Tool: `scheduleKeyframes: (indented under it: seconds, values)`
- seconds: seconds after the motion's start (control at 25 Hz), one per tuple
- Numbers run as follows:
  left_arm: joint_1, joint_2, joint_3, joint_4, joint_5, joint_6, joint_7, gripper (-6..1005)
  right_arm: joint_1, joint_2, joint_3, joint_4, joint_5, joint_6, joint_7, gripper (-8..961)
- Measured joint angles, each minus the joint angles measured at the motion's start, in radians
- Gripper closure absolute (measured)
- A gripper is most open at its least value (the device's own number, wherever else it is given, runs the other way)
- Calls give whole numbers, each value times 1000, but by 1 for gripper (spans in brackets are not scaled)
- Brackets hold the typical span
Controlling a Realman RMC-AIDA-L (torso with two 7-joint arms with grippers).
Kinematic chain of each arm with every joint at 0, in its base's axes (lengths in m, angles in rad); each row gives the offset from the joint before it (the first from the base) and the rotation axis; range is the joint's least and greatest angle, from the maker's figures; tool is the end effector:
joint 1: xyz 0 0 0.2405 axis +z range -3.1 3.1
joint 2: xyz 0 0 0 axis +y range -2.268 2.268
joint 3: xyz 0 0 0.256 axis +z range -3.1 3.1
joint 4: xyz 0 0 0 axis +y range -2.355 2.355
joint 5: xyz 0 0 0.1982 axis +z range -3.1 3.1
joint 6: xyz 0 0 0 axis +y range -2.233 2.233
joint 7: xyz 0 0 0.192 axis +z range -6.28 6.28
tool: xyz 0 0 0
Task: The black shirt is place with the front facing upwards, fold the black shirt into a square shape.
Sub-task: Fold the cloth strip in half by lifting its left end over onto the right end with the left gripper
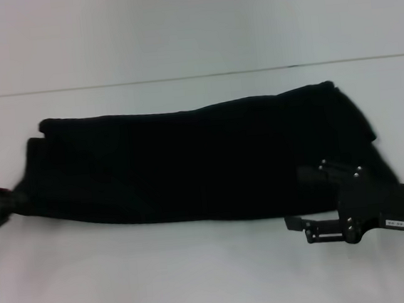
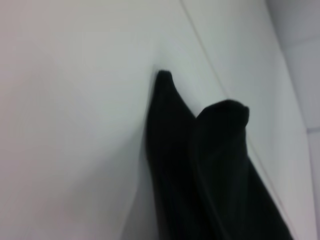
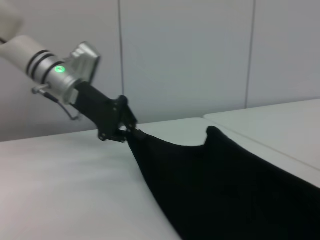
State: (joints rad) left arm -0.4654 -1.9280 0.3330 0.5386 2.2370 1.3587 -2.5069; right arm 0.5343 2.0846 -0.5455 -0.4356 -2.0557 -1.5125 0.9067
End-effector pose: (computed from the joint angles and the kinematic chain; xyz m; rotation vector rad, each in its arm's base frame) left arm -0.3614 0.3459 0.0336 -1.5636 -2.1606 -0.8234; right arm 0.2521 0.3220 -0.0683 -2.6843 0.2826 0.6951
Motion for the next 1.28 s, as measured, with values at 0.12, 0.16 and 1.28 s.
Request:
scheduleKeyframes:
  seconds: [0.12,0.16,1.28]
  values:
    - [33,-2,-70,8,-36,10,38,974,-1,0,18,0,1,0,0,5]
    - [41,-2,-95,5,-55,14,58,974,-1,0,21,0,1,0,0,6]
    - [-230,-15,-75,-14,-174,176,137,975,-103,-12,168,0,2,1,-7,7]
